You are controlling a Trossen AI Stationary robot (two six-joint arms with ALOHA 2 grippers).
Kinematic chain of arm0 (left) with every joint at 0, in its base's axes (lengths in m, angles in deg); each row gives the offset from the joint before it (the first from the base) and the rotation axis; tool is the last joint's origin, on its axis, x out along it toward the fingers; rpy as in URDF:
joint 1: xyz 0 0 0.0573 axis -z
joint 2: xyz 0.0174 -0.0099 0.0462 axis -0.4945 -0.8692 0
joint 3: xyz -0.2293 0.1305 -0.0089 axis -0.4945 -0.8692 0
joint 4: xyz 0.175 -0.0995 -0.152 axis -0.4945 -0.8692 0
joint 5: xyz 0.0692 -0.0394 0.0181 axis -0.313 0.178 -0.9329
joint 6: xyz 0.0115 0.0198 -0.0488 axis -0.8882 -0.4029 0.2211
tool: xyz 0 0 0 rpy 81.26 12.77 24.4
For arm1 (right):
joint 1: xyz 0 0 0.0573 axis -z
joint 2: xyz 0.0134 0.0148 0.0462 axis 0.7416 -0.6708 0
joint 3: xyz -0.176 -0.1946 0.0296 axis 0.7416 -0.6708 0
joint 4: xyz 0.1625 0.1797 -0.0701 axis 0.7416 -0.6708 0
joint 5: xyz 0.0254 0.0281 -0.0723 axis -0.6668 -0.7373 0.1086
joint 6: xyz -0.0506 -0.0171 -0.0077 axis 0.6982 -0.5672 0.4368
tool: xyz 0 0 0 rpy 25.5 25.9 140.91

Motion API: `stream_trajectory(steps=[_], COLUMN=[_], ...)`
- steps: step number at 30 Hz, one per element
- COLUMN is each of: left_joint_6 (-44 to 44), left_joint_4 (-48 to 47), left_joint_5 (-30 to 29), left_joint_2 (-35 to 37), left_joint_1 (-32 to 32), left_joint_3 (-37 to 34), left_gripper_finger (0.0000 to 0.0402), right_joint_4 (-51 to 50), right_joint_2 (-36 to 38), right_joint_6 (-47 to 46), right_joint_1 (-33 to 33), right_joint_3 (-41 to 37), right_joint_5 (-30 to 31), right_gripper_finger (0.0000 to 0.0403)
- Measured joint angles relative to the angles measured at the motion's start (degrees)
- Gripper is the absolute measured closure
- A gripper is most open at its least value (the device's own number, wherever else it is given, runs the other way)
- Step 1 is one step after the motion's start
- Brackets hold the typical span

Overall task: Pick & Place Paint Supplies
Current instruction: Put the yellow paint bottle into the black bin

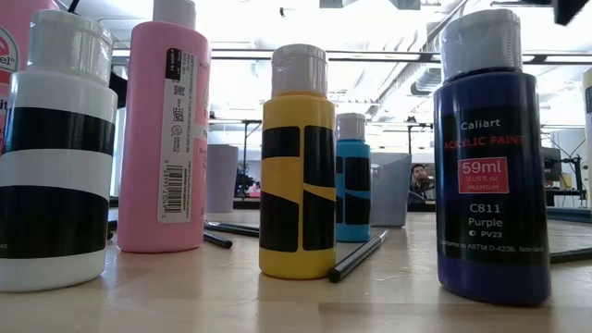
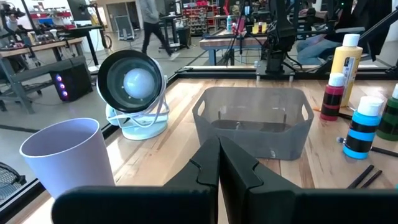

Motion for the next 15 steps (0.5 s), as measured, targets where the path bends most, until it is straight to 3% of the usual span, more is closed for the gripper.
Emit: stream_trajectory(steps=[6,15], left_joint_6=[0.0,0.0], left_joint_4=[-0.1,-0.3], left_joint_5=[0.0,0.0], left_joint_2=[0.0,0.0], left_joint_1=[0.0,0.0], left_joint_3=[0.0,0.1], left_gripper_finger=[0.0402,0.0402], right_joint_4=[0.8,0.8], right_joint_2=[-0.2,-0.2], right_joint_6=[-5.7,-5.8], right_joint_1=[0.0,0.0], right_joint_3=[0.0,-0.1], right_joint_5=[-3.5,-3.4], right_gripper_finger=[0.0139,0.0135])
